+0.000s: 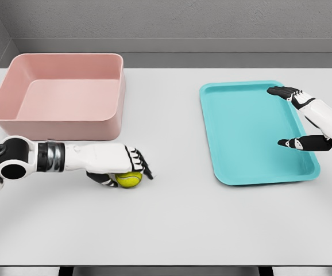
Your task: Put the tennis from the blue tray into the pink basket with both arms
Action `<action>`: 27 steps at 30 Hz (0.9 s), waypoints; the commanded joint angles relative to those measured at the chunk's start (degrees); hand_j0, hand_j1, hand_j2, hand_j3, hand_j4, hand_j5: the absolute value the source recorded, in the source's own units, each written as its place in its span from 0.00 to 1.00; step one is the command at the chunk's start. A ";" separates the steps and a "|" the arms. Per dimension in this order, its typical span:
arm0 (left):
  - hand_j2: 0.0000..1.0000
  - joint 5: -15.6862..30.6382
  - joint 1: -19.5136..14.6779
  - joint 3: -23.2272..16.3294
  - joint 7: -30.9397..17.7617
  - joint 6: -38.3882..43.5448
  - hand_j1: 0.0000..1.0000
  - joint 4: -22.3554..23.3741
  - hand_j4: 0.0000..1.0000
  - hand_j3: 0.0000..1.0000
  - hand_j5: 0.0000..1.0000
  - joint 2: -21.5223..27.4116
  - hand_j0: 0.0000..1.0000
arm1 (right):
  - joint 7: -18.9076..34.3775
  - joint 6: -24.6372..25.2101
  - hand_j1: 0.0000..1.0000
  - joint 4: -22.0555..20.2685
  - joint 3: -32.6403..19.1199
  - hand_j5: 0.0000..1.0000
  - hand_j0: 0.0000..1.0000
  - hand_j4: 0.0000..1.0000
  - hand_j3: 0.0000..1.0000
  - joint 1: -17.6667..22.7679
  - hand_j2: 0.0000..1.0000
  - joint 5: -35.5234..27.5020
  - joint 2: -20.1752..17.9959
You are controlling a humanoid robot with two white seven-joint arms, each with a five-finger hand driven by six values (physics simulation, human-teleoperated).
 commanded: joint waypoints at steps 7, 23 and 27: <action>0.58 0.53 0.00 0.14 -0.71 0.09 0.58 0.10 0.58 0.58 0.58 0.01 0.58 | -0.03 0.15 1.00 -0.09 -0.09 1.00 1.00 1.00 1.00 0.00 1.00 -0.55 -0.05; 0.55 0.96 -2.20 0.22 -0.71 0.09 0.55 -1.13 0.55 0.55 0.55 0.36 0.55 | -0.03 0.15 1.00 0.08 -0.18 1.00 1.00 1.00 1.00 0.18 1.00 -0.55 -0.48; 0.55 1.23 -3.34 0.22 -0.71 0.09 0.55 -2.10 0.55 0.55 0.55 0.97 0.55 | -0.03 0.15 1.00 0.00 -0.18 1.00 1.00 1.00 1.00 0.18 1.00 -0.55 -0.40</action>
